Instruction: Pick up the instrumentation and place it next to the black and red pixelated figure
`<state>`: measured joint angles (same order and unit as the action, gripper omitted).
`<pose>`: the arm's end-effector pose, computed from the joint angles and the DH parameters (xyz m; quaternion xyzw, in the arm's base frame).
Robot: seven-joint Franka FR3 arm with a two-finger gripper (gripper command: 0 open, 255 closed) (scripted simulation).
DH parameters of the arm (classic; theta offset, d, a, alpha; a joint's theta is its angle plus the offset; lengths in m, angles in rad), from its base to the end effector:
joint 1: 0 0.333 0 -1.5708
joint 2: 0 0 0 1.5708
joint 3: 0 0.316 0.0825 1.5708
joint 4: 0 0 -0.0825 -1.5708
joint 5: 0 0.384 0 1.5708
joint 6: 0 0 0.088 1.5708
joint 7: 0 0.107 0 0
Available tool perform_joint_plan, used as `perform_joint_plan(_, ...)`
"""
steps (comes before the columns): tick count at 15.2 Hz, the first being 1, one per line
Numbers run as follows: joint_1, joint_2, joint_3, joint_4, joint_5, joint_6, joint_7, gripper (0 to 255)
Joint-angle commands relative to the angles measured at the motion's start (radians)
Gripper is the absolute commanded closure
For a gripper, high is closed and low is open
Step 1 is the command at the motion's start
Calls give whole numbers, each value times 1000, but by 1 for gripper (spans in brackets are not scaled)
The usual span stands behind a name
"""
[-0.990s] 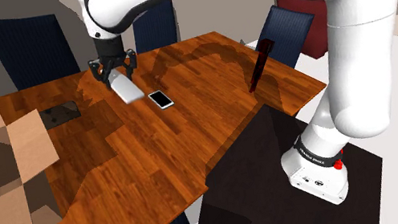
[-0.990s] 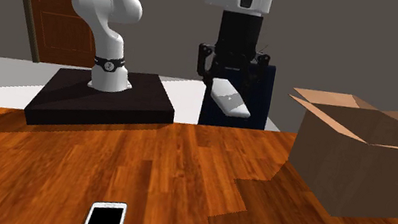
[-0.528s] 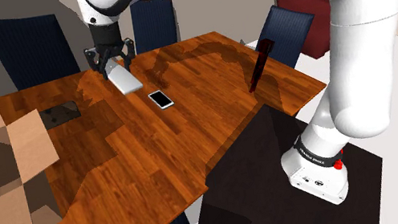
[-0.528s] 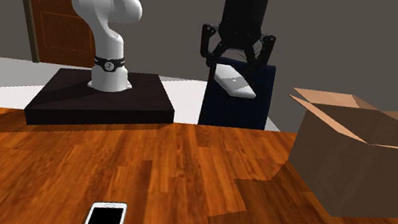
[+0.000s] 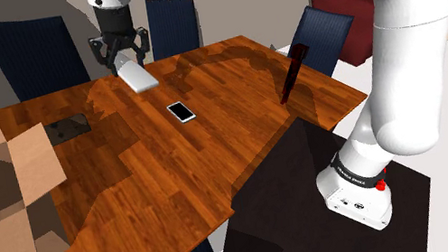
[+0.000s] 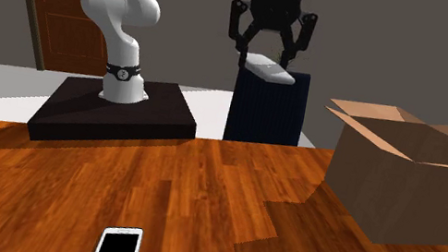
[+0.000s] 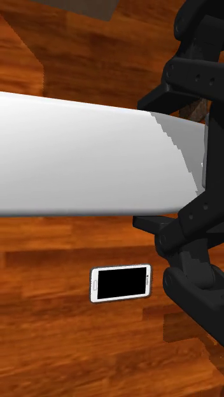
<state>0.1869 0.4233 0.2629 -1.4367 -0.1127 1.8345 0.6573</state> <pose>0.6284 0.2619 0.4552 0.9950 -0.0994 -0.0042 0.0035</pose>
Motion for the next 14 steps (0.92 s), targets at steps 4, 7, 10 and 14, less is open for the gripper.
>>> perform_joint_plan(4, 3, -5, 2, 49, 2, -54, -2, 255)
perform_joint_plan(7, -51, -76, -11, -53, 23, -19, -62, 255)
perform_joint_plan(10, -101, -136, -28, -137, 41, 8, -126, 255)
perform_joint_plan(14, -162, -202, -55, -225, 61, 34, -215, 255)
